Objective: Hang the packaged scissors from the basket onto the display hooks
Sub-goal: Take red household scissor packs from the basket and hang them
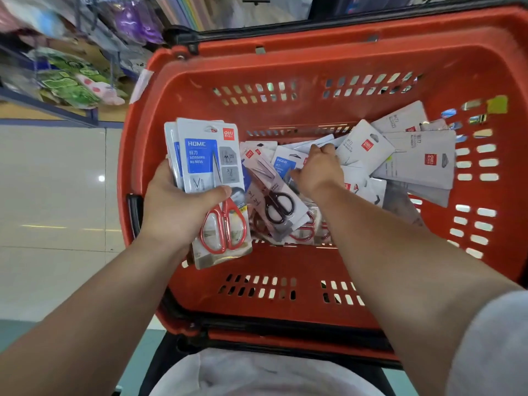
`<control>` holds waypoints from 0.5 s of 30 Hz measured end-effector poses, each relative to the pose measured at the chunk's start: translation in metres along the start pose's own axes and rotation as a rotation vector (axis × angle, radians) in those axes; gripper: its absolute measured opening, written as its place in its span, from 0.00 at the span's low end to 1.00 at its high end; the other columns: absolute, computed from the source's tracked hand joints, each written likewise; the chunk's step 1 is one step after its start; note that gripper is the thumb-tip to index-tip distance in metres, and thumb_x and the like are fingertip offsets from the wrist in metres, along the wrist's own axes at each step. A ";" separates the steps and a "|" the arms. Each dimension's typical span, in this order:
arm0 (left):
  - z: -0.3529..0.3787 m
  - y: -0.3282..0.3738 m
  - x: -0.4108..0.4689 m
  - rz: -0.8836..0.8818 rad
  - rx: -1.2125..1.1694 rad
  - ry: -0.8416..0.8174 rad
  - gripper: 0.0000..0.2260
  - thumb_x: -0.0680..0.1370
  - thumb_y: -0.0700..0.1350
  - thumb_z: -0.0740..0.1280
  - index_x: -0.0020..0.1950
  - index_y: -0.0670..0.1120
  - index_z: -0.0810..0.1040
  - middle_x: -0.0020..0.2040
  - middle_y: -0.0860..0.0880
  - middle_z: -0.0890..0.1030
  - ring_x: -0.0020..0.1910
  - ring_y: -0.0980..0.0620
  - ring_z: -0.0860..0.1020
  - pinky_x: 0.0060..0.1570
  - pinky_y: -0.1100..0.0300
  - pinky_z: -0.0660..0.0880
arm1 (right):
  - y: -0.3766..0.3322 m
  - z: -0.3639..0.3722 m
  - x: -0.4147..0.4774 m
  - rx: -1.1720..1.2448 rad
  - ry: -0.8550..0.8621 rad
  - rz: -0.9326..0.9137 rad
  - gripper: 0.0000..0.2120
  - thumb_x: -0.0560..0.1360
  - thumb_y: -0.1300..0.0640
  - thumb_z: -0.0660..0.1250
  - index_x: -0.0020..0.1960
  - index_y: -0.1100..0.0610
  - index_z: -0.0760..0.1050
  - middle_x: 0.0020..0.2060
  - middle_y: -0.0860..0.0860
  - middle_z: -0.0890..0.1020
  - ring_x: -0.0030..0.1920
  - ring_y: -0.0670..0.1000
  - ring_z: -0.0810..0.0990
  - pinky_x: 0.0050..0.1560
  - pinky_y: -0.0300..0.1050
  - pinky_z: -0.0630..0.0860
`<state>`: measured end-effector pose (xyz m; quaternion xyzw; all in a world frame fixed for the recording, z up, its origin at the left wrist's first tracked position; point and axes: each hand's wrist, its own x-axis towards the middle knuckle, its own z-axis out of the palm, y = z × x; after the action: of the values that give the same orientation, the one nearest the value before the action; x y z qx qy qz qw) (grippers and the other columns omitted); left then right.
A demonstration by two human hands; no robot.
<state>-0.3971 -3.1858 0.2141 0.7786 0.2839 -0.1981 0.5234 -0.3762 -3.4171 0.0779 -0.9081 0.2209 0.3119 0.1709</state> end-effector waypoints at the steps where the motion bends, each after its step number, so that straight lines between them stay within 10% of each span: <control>1: 0.000 0.000 0.000 -0.009 -0.010 -0.009 0.26 0.68 0.36 0.83 0.58 0.57 0.78 0.52 0.58 0.88 0.51 0.57 0.87 0.54 0.53 0.83 | -0.001 -0.001 0.002 -0.024 0.013 0.012 0.30 0.78 0.44 0.72 0.72 0.58 0.70 0.71 0.58 0.67 0.68 0.60 0.72 0.65 0.54 0.75; 5: -0.002 0.000 -0.001 -0.016 -0.042 -0.034 0.27 0.68 0.35 0.82 0.61 0.54 0.78 0.54 0.55 0.88 0.52 0.54 0.87 0.55 0.49 0.83 | 0.004 -0.012 0.001 -0.020 0.057 -0.052 0.27 0.73 0.47 0.78 0.66 0.56 0.75 0.64 0.56 0.75 0.64 0.59 0.75 0.58 0.50 0.75; 9: -0.001 0.000 -0.004 0.003 -0.062 -0.043 0.26 0.69 0.34 0.81 0.58 0.55 0.78 0.51 0.57 0.88 0.50 0.55 0.87 0.49 0.57 0.83 | 0.017 -0.024 -0.018 0.608 0.007 -0.011 0.11 0.73 0.61 0.77 0.48 0.53 0.77 0.45 0.51 0.83 0.42 0.50 0.82 0.39 0.41 0.74; 15: 0.001 0.007 -0.014 0.034 -0.097 -0.065 0.28 0.69 0.33 0.81 0.64 0.51 0.78 0.55 0.54 0.87 0.52 0.57 0.87 0.50 0.59 0.83 | 0.042 -0.086 -0.065 1.116 0.067 0.008 0.05 0.76 0.62 0.76 0.48 0.53 0.84 0.48 0.49 0.89 0.49 0.49 0.88 0.50 0.50 0.84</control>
<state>-0.4028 -3.1919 0.2272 0.7502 0.2629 -0.2000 0.5728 -0.4011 -3.4719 0.1761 -0.6885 0.3611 0.1193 0.6176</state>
